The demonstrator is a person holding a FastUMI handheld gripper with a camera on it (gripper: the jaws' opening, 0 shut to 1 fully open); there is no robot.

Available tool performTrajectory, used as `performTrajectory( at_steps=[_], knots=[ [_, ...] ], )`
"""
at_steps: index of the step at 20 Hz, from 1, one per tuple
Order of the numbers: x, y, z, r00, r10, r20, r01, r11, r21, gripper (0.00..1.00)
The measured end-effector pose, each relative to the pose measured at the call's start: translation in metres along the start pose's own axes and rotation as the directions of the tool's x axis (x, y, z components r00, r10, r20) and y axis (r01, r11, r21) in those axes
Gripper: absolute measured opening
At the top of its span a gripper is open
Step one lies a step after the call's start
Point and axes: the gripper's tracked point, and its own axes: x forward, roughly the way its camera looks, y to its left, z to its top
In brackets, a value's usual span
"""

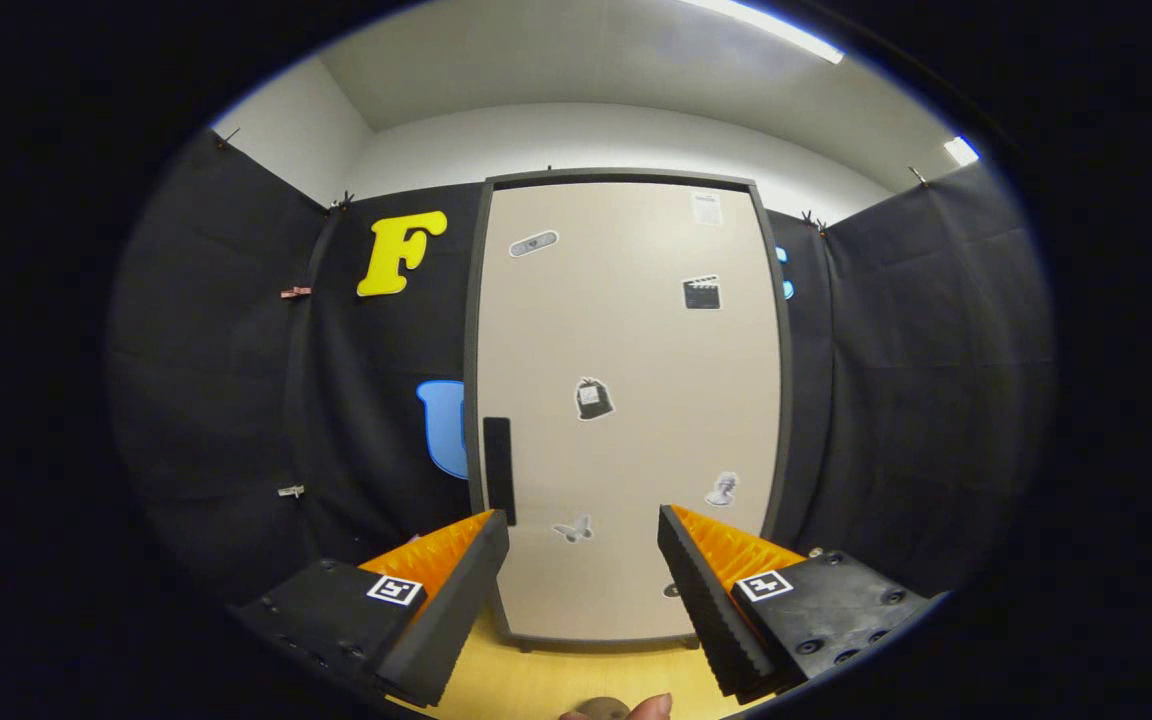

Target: Open the shoe cabinet door, grab the shoes and put them into the shoe cabinet, then close the shoe cabinet door.

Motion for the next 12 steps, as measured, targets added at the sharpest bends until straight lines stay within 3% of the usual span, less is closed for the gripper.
performTrajectory(
  at_steps=[4,12],
  knots=[
    [0.048,0.031,-0.007,0.999,0.027,-0.019,-0.027,0.999,0.024,0.98],
    [0.135,0.050,-0.037,0.999,-0.002,-0.050,0.001,1.000,-0.018,0.98]
  ],
)
